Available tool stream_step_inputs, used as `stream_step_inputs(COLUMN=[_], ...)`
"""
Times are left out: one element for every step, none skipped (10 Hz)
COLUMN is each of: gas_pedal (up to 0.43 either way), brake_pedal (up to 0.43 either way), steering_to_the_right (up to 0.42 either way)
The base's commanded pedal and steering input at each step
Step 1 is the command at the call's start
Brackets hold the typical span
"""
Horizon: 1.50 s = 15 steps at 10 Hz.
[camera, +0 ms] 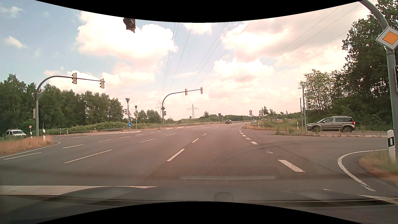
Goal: Follow the waypoints while adhering to traffic rules and regulations
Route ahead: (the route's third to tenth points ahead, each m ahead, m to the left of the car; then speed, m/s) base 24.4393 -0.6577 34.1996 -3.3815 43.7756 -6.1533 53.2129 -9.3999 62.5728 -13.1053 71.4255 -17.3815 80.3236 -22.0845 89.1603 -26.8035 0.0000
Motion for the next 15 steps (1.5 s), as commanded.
stream_step_inputs(gas_pedal=[0.000, 0.000, 0.000, 0.000, 0.000, 0.000, 0.000, 0.000, 0.000, 0.000, 0.000, 0.000, 0.000, 0.000, 0.000], brake_pedal=[0.579, 0.579, 0.579, 0.579, 0.573, 0.573, 0.573, 0.573, 0.573, 0.573, 0.573, 0.573, 0.573, 0.573, 0.573], steering_to_the_right=[0.020, 0.020, 0.020, 0.020, 0.020, 0.020, 0.020, 0.020, 0.020, 0.020, 0.020, 0.019, 0.020, 0.019, 0.020])
